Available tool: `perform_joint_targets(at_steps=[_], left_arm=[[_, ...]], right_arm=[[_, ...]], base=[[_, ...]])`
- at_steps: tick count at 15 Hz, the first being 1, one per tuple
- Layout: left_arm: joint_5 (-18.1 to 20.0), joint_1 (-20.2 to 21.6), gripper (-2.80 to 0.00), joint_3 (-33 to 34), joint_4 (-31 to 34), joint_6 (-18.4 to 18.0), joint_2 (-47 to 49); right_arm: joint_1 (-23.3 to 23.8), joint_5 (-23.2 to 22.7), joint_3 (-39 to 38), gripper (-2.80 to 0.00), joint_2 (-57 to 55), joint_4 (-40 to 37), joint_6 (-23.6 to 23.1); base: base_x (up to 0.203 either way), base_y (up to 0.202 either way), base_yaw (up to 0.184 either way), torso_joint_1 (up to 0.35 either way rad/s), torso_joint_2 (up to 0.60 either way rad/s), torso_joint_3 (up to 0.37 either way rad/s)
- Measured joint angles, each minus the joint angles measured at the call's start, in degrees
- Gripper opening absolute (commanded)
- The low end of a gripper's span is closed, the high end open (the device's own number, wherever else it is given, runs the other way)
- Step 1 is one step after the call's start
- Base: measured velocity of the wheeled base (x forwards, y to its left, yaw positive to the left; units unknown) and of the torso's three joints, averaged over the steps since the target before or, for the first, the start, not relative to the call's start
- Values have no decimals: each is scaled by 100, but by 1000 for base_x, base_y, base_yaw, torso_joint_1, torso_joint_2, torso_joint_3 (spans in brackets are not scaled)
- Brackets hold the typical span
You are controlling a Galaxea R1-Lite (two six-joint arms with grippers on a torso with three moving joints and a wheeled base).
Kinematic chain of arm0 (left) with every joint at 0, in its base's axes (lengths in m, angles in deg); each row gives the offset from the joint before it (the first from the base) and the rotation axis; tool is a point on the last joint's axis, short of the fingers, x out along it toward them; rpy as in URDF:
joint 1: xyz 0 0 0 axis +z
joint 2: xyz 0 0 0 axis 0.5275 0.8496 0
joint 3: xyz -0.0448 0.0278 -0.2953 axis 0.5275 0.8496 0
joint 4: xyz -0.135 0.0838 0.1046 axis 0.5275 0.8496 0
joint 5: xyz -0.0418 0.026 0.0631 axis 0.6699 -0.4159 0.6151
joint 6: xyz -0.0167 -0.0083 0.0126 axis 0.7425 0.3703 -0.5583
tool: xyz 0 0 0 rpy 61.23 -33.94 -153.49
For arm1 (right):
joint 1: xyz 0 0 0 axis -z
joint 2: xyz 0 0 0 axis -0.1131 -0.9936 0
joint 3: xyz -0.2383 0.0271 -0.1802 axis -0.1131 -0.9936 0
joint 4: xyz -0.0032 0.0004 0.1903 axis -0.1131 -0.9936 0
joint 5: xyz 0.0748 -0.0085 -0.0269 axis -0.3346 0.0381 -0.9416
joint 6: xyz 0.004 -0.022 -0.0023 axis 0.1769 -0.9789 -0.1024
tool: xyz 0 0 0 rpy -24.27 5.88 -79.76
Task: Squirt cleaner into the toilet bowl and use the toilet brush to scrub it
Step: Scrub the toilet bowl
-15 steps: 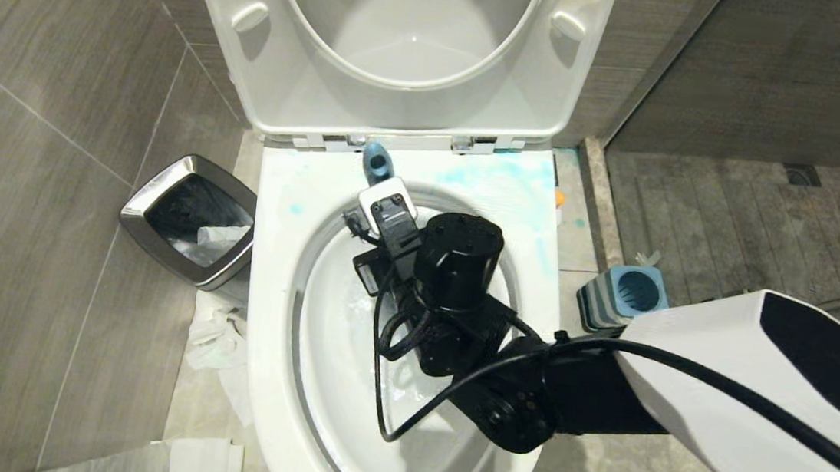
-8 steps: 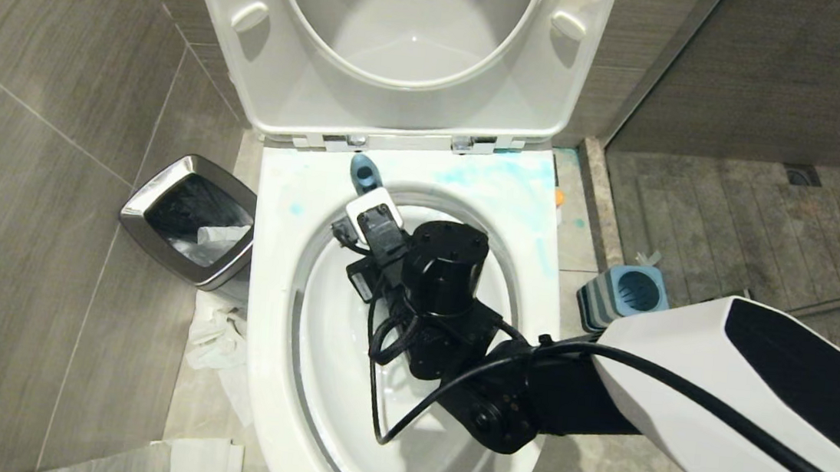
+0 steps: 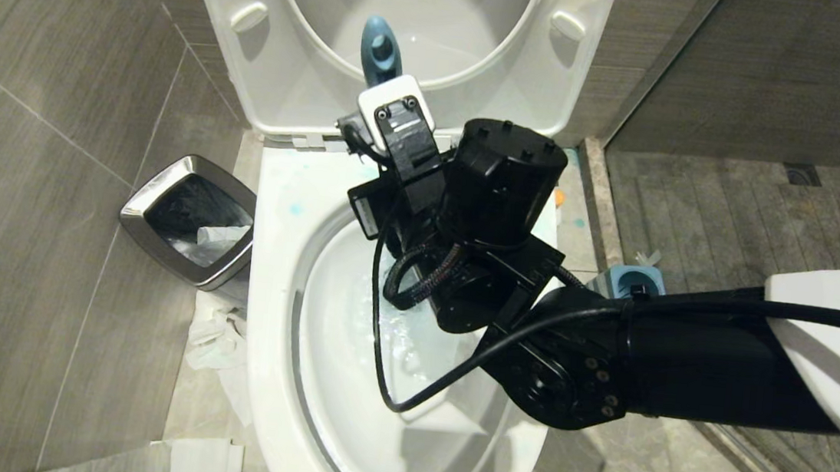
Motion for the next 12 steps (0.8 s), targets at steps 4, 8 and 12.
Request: perform_joint_targets(at_steps=[4, 8, 12], left_arm=[[12, -8, -280, 0, 4, 0, 0], [19, 0, -280, 0, 4, -8, 0], [-8, -7, -280, 0, -4, 33, 0]], right_arm=[[-7, -3, 436, -280, -132, -13, -4], [-245, 13, 495, -280, -290, -15, 12], [-814, 224, 448, -280, -421, -130, 26]], base=[[0, 0, 0, 0, 0, 0], [0, 0, 0, 0, 0, 0], [0, 0, 0, 0, 0, 0]])
